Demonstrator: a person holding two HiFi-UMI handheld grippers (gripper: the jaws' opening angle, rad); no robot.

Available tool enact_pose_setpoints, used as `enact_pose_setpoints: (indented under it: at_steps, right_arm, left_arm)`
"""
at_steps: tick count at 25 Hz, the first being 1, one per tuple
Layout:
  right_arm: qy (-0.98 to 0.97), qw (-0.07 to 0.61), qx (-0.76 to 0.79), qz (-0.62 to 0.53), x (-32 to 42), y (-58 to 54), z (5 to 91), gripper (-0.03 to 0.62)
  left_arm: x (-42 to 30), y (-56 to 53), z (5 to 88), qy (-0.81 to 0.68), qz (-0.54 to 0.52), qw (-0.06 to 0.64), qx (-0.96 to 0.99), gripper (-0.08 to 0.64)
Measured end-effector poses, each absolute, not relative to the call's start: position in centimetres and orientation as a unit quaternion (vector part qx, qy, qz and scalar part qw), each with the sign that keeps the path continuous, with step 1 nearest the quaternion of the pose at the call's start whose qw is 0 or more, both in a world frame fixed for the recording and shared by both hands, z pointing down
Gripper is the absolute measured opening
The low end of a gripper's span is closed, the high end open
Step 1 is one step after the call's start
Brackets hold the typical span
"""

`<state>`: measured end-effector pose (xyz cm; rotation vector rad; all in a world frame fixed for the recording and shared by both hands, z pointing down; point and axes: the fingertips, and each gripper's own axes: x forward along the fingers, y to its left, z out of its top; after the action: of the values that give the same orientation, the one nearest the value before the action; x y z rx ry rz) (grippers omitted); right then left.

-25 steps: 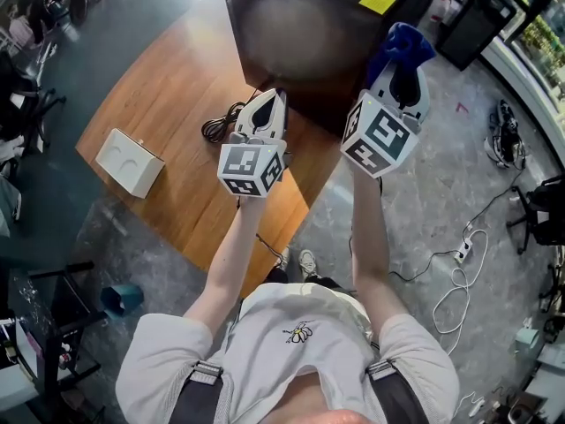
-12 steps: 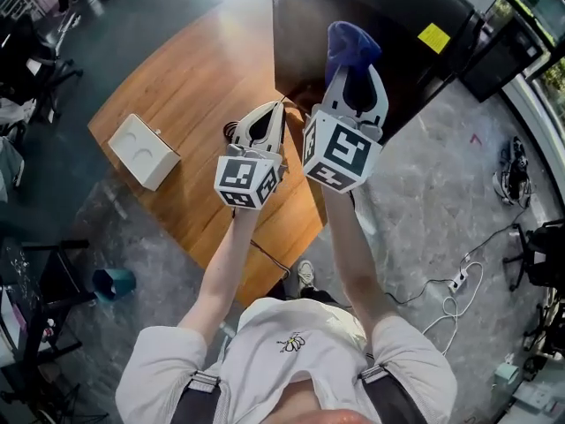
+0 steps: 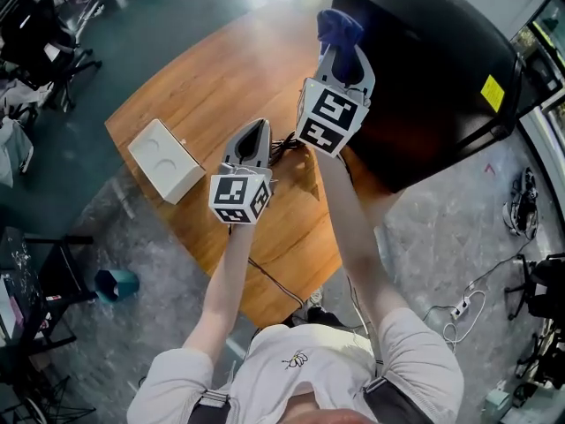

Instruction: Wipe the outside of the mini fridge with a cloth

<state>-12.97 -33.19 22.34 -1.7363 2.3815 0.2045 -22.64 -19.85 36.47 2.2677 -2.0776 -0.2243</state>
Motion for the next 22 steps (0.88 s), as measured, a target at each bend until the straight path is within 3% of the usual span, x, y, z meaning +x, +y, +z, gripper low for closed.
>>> enact_pose_setpoints:
  at_steps: [11, 22]
  right_arm:
    - [0.798, 0.059, -0.594, 0.080, -18.0, -37.9, 22.1, 0.061]
    - [0.774, 0.061, -0.627, 0.058, -15.3, -38.8, 23.2, 0.061]
  left_arm:
    - [-25.4, -20.3, 38.4, -0.684, -0.071, 0.049, 0.724, 0.005]
    - [-26.4, -19.8, 38.4, -0.696, -0.069, 0.050, 0.713, 0.005]
